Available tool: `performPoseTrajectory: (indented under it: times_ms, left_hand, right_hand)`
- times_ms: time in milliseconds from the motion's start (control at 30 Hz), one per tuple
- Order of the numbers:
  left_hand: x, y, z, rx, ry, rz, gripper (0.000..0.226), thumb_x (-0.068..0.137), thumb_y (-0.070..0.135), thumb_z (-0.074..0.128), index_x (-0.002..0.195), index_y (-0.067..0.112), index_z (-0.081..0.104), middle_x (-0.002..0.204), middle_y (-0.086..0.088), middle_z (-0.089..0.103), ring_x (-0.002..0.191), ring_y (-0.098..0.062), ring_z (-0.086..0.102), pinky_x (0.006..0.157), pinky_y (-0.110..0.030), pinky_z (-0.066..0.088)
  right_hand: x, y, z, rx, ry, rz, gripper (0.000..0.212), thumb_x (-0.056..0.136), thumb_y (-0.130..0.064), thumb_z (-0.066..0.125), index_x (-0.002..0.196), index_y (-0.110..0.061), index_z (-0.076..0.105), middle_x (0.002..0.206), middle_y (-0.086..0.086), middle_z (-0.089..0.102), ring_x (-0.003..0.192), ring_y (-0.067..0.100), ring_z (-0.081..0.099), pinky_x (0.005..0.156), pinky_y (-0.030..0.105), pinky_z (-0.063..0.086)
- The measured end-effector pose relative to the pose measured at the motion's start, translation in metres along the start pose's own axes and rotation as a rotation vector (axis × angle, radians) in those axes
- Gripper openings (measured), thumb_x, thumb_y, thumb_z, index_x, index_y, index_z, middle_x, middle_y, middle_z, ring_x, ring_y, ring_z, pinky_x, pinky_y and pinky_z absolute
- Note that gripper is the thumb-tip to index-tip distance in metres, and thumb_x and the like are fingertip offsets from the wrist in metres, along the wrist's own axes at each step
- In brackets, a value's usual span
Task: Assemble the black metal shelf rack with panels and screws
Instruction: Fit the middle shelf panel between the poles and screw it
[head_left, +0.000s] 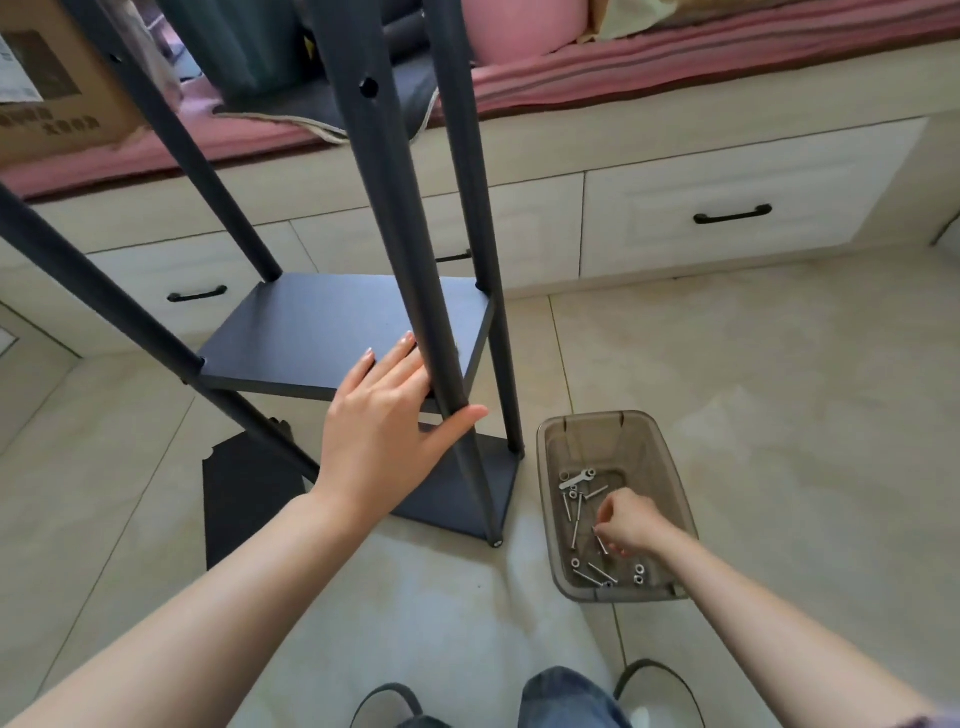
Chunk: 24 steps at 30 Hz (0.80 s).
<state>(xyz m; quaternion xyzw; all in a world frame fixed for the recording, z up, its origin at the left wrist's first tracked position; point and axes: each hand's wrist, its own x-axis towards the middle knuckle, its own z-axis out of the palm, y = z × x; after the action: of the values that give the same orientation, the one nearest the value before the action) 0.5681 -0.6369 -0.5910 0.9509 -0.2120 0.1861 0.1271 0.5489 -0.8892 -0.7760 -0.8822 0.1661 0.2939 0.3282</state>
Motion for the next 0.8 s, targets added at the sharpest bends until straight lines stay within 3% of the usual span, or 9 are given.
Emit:
performPoseTrajectory:
  times_ms: [133, 400, 567, 733, 800]
  left_hand:
    - [0.000, -0.003, 0.004, 0.000, 0.025, 0.013, 0.061, 0.090, 0.060, 0.058, 0.133, 0.018, 0.064, 0.141, 0.002, 0.059, 0.139, -0.020, 0.049, 0.115, -0.048, 0.038]
    - [-0.001, -0.008, 0.011, -0.018, 0.043, 0.026, 0.062, 0.091, 0.060, 0.057, 0.137, 0.019, 0.061, 0.141, 0.015, 0.043, 0.140, -0.018, 0.046, 0.117, -0.049, 0.036]
    - [-0.002, -0.007, 0.011, -0.010, 0.048, 0.025, 0.060, 0.091, 0.057, 0.060, 0.137, 0.019, 0.061, 0.142, 0.014, 0.045, 0.141, -0.017, 0.045, 0.117, -0.048, 0.034]
    - [-0.003, -0.001, 0.004, -0.001, 0.017, 0.014, 0.060, 0.091, 0.057, 0.059, 0.134, 0.015, 0.063, 0.143, 0.000, 0.057, 0.141, -0.020, 0.045, 0.118, -0.046, 0.032]
    - [-0.003, 0.000, 0.002, 0.001, 0.000, 0.003, 0.059, 0.093, 0.056, 0.059, 0.134, 0.014, 0.063, 0.144, -0.002, 0.057, 0.141, -0.022, 0.045, 0.119, -0.045, 0.030]
  right_hand:
    - [0.022, 0.006, 0.018, -0.077, 0.029, 0.092, 0.027, 0.097, -0.017, 0.057, 0.119, -0.001, 0.057, 0.125, 0.018, 0.060, 0.113, 0.032, 0.061, 0.087, 0.031, 0.048]
    - [0.040, 0.016, 0.041, -0.212, 0.057, 0.174, 0.031, 0.093, -0.004, 0.042, 0.120, -0.003, 0.057, 0.125, 0.018, 0.061, 0.112, 0.034, 0.061, 0.090, 0.035, 0.050]
    - [0.040, 0.016, 0.038, -0.210, 0.026, 0.155, 0.025, 0.094, -0.008, 0.048, 0.116, -0.004, 0.058, 0.125, 0.017, 0.061, 0.111, 0.033, 0.062, 0.087, 0.033, 0.050]
    - [0.023, 0.005, 0.018, -0.053, 0.031, 0.092, 0.013, 0.093, -0.018, 0.062, 0.094, -0.006, 0.057, 0.113, 0.021, 0.068, 0.090, 0.031, 0.066, 0.058, 0.028, 0.047]
    - [0.009, -0.006, 0.003, 0.055, 0.103, -0.002, 0.011, 0.091, -0.014, 0.061, 0.087, -0.004, 0.063, 0.095, 0.017, 0.074, 0.085, 0.029, 0.068, 0.069, 0.035, 0.055]
